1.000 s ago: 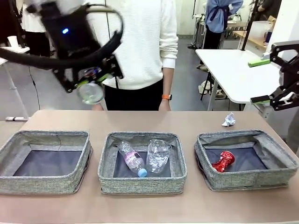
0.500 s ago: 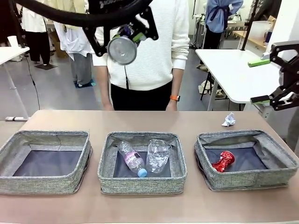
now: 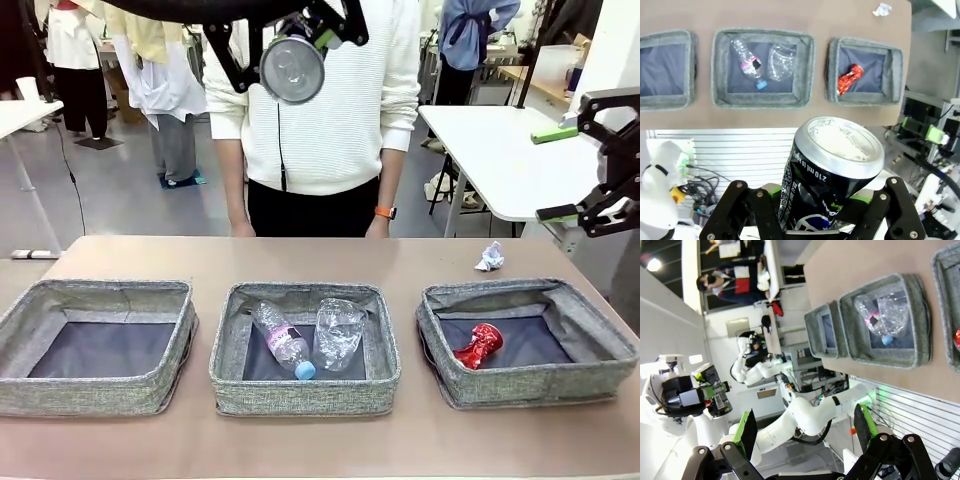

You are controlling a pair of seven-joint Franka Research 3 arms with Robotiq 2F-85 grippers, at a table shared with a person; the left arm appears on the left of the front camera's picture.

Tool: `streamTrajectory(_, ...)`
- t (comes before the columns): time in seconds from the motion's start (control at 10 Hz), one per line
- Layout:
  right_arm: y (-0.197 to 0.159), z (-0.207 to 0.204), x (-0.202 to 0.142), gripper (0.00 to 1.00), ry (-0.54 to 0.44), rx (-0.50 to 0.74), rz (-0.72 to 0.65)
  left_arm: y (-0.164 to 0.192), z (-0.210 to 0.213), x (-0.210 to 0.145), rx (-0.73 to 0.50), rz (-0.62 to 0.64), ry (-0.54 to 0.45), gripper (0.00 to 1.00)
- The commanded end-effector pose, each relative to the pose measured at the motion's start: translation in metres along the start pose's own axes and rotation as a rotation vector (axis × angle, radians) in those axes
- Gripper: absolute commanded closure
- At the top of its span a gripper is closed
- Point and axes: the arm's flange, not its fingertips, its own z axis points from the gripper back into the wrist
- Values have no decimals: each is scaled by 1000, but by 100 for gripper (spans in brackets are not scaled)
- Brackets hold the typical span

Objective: Sort the waste into the appropriate baskets.
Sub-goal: Pick up the waste item pointed out by the person.

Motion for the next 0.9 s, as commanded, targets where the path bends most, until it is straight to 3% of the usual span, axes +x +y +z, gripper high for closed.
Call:
streamTrajectory(0.0, 3, -1, -1, 0, -2, 14, -9, 2, -2, -2, 23, -30, 13, 100)
streamTrajectory(0.8, 3, -1, -1, 0, -2, 14, -9, 2, -2, -2, 23, -30, 13, 100)
